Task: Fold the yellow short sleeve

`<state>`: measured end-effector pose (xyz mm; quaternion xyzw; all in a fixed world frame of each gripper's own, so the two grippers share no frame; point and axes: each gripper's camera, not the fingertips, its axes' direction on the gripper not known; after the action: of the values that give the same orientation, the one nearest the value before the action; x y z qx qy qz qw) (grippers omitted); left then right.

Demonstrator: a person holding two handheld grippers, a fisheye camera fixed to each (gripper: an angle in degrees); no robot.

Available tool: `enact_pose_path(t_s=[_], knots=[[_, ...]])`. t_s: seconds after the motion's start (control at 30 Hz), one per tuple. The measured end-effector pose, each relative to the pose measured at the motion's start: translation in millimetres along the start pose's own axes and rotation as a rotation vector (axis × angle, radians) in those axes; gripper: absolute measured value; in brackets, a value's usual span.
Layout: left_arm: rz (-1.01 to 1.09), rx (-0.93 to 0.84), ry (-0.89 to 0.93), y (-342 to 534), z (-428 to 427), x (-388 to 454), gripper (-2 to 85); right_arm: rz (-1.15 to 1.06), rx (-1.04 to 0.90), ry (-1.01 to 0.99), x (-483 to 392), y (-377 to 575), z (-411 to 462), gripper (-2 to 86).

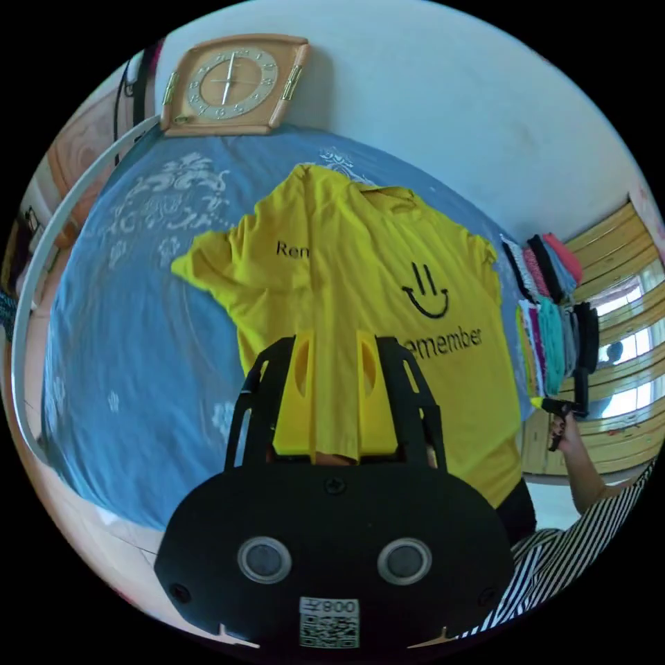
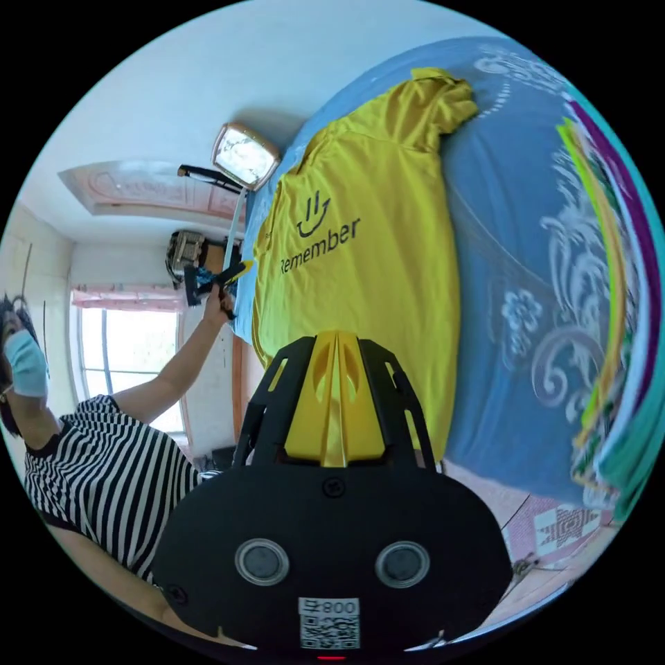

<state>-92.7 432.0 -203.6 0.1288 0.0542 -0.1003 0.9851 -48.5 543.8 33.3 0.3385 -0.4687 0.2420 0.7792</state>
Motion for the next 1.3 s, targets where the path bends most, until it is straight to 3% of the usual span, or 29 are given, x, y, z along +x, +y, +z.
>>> enact_pose_path(t_s=[0.17, 0.53, 0.7, 0.8, 0.97, 1.1, 1.3], knots=[[0.032, -0.11, -0.135, -55.0, 94.0, -6.8, 6.1, -0.023, -0.026, -0.036, 9.9, -27.9, 31.4, 0.1], [-0.026, 0.128, -0.024, -138.0, 123.9, -60.6, 1.6, 0.007, -0.057, -0.123, 45.6, -41.0, 65.4, 0.2], [-0.197, 0.216, -0.28, -200.5, 132.6, -115.6, 2.1, -0.006, -0.027, -0.088, 53.2, -54.2, 62.6, 0.2], [-0.338, 0.203, -0.333, -206.9, 169.7, -148.7, 3.0, -0.024, 0.012, -0.043, 55.1, -63.9, 56.7, 0.5], [-0.352, 0.268, -0.15, -175.2, 255.1, -154.3, 5.1, -0.031, 0.134, 0.093, 66.5, -82.2, 31.6, 1.7], [-0.15, 0.196, 0.109, -156.6, 350.2, -103.6, 5.9, -0.019, 0.31, 0.254, 84.4, -108.7, -10.1, 4.1], [0.218, 0.019, 0.316, -167.3, 480.5, 25.3, 5.9, 0.061, 0.463, 0.457, 128.8, -163.2, -48.2, 6.6]])
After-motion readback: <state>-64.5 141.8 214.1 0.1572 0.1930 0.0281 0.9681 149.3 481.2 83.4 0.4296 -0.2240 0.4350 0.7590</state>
